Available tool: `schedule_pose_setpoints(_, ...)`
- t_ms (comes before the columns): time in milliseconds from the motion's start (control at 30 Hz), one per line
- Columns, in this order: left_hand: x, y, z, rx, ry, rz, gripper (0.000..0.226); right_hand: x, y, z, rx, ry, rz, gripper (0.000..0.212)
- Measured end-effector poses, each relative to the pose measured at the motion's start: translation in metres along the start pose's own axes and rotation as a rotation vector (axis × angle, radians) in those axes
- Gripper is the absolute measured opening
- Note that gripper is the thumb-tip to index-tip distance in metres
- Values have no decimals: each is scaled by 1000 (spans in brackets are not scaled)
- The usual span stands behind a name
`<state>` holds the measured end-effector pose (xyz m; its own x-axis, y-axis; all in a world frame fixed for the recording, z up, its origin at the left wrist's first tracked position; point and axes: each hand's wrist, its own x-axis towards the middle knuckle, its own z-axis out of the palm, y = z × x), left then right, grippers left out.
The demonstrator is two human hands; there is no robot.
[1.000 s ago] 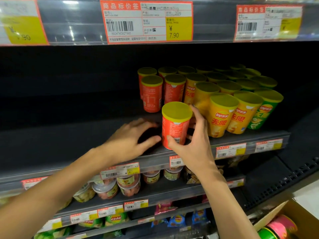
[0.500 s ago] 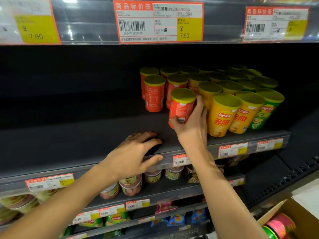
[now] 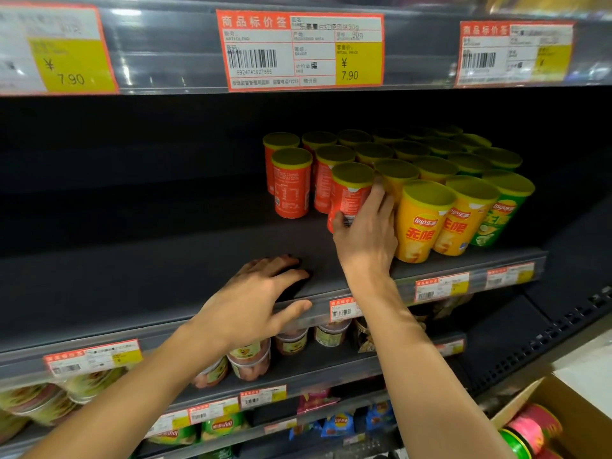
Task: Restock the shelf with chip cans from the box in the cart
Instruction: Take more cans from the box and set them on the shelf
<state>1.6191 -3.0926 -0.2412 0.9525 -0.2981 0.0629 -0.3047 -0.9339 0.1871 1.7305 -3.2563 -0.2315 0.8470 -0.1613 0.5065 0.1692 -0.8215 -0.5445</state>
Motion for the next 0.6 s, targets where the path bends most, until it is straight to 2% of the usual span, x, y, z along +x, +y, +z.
schedule_pose_setpoints(133,0,-1,0,12,-1,9,66,3,0,-2,-27,-32,-1,74)
schedule_pose_setpoints(233,0,-2,0,22,9,18,68,-4,1,-10,-12,-31,-14,79)
schedule_pose_setpoints(333,1,-2,0,11,9,20,71,-26,11,-24,13,19,-137,67)
schedule_pose_setpoints(433,2,-2,1,9,20,17,71,-51,31,-32,-5,-68,-154,53)
schedule_pose_setpoints(600,3,-3,2,45,9,14,68,-79,68,-22,-50,-50,-366,49)
